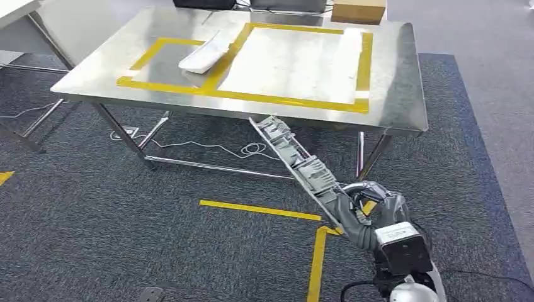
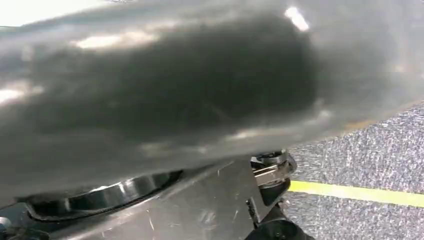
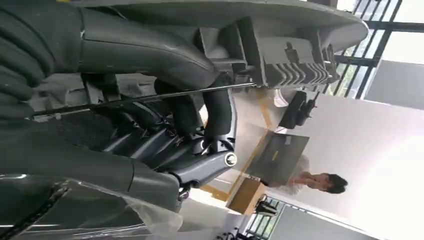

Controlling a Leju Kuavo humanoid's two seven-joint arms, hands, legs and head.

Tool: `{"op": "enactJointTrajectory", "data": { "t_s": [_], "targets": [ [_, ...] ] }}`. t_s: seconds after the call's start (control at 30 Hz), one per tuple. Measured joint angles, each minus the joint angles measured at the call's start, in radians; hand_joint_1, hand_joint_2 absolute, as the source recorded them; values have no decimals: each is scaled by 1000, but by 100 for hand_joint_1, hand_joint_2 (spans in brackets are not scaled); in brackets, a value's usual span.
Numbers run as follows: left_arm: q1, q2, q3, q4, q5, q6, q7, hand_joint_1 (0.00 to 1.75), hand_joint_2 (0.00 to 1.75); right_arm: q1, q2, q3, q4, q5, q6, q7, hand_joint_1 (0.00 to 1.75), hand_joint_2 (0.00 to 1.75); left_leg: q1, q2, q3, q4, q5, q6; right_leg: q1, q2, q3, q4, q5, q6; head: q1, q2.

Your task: Take the parts from the cabinet and place them on the table.

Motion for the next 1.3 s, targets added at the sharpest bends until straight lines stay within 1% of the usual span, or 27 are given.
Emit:
{"op": "enactJointTrajectory", "data": {
  "t_s": [0.3, 1.0, 1.13, 1.3],
  "targets": [
    [3, 0, 7, 0, 0, -4, -3, 0, 0, 1, -2, -5, -24, 8, 2, 0, 175, 175, 0, 0, 0, 0, 0, 0, 0, 0, 0, 0, 0, 0, 0, 0],
    [3, -1, 16, 0, 0, -12, -3, 0, 0, -16, -5, -10, -30, 24, 8, 0, 175, 175, 0, 0, 0, 0, 0, 0, 0, 0, 0, 0, 0, 0, 0, 0],
    [3, -1, 16, 0, -4, -13, -3, 0, 0, -16, -6, -10, -30, 24, 9, 0, 175, 175, -1, 0, 0, 2, -1, 1, -1, 0, 0, 0, 0, 1, 0, 0],
    [2, -1, 17, 0, -4, -14, -3, 0, 0, -16, -6, -10, -30, 24, 9, 0, 175, 175, -2, 0, -2, 7, -4, 6, -2, 0, 0, 0, 1, 2, 0, 0]
  ]
}}
